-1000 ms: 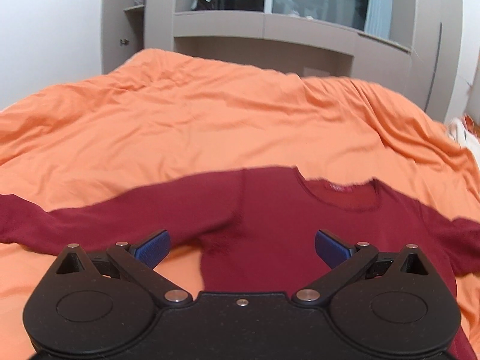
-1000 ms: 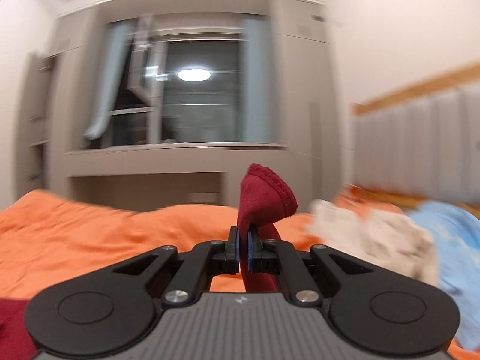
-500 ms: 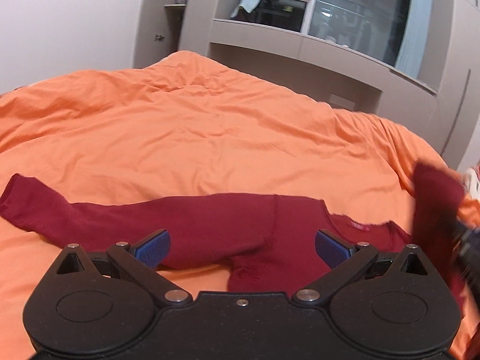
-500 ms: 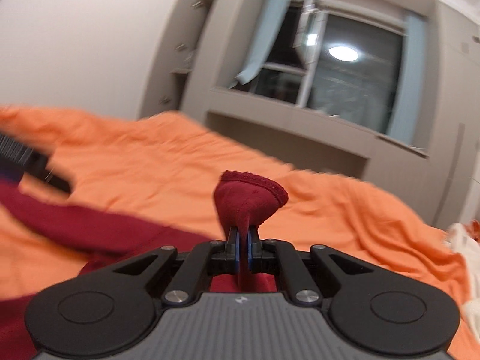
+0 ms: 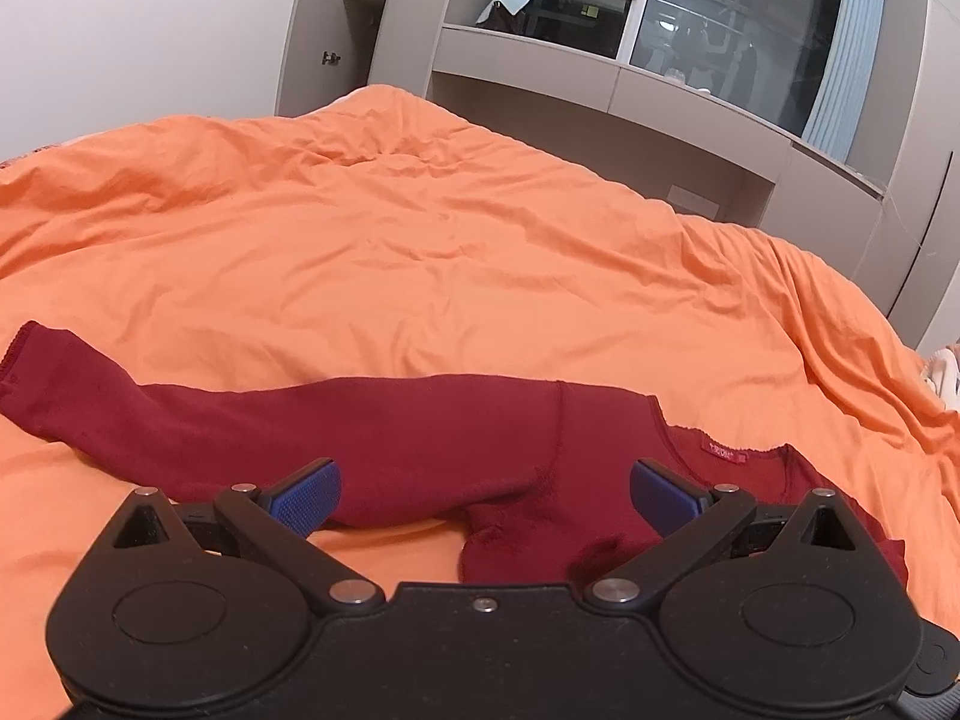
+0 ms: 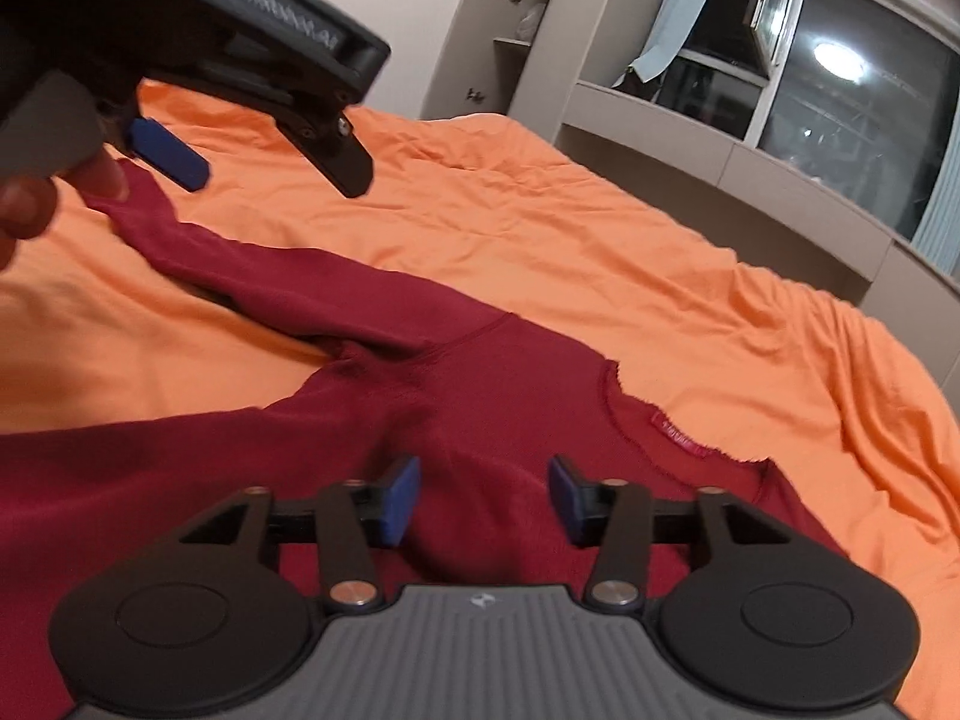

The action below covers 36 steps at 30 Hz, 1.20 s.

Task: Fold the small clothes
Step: 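Lift the sleeve cuff with the right tool and lay it across the sweater body, then press the folded sleeve flat with the right tool, then open it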

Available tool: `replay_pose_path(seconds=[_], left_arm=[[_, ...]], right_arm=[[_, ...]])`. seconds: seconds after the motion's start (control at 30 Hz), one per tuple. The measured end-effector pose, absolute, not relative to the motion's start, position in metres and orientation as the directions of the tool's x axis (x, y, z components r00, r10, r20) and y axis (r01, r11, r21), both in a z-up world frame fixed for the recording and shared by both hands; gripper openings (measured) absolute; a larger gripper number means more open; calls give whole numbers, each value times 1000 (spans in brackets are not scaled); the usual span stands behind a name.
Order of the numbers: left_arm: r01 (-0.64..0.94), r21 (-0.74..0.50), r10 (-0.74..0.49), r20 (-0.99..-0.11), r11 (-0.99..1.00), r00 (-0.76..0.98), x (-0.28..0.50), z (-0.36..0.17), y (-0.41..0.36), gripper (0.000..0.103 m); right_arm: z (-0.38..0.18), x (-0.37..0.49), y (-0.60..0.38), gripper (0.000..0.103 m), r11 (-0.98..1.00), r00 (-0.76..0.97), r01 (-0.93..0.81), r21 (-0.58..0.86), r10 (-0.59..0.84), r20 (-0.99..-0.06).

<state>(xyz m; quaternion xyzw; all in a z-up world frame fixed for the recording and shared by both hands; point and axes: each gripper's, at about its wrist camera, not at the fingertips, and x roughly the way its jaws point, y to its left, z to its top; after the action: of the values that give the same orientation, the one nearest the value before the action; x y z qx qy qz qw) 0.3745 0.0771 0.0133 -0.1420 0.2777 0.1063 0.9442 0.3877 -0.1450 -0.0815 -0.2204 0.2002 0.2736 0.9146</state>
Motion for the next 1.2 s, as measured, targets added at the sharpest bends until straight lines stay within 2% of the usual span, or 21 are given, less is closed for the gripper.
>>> replay_pose_path(seconds=[0.1, 0.2, 0.3, 0.57, 0.7, 0.73, 0.8, 0.83, 0.87, 0.9, 0.93, 0.97, 1.03, 1.2], left_arm=[[-266, -211, 105, -564, 941, 819, 377, 9, 74, 102], [-254, -210, 89, -579, 944, 810, 381, 3, 70, 102], [-249, -190, 86, -606, 950, 791, 387, -8, 64, 102], [-214, -108, 87, -673, 971, 734, 400, -38, 43, 102], [-193, -74, 88, -699, 978, 710, 407, -49, 35, 102], [-189, -66, 88, -704, 980, 704, 408, -52, 32, 102], [-181, -48, 92, -717, 982, 691, 411, -57, 29, 102], [-178, -40, 94, -723, 983, 684, 412, -60, 27, 102], [-174, -31, 97, -729, 984, 677, 413, -62, 26, 102], [-171, -22, 100, -736, 985, 669, 414, -65, 24, 102], [-169, -13, 104, -743, 985, 661, 415, -67, 23, 102], [-167, -6, 106, -748, 986, 655, 416, -69, 22, 102], [-164, 5, 111, -756, 986, 645, 417, -72, 22, 102], [-160, 25, 120, -774, 987, 621, 421, -79, 20, 102]], right_arm=[[-75, 390, -164, 78, 762, 734, -613, -209, 452, -506], [-68, 389, -189, 88, 786, 729, -601, -147, 463, -504], [-63, 399, -219, 94, 832, 753, -546, -104, 432, -497], [-64, 445, -318, 95, 970, 838, -243, -9, 205, -506], [-72, 474, -371, 94, 988, 831, -100, 119, 149, -536], [-76, 481, -381, 92, 986, 826, -68, 151, 141, -545], [-82, 494, -396, 79, 982, 817, -23, 186, 126, -563], [-87, 502, -401, 76, 981, 810, -9, 196, 122, -574], [-91, 507, -406, 67, 978, 801, 1, 207, 123, -586], [-95, 513, -410, 49, 974, 790, 10, 226, 131, -599], [-98, 519, -413, 38, 969, 781, 8, 246, 147, -607], [-101, 523, -416, 20, 966, 775, 6, 259, 159, -611], [-100, 525, -417, 15, 967, 781, -14, 255, 169, -601], [-88, 517, -421, 13, 981, 837, -3, 193, 108, -537]])
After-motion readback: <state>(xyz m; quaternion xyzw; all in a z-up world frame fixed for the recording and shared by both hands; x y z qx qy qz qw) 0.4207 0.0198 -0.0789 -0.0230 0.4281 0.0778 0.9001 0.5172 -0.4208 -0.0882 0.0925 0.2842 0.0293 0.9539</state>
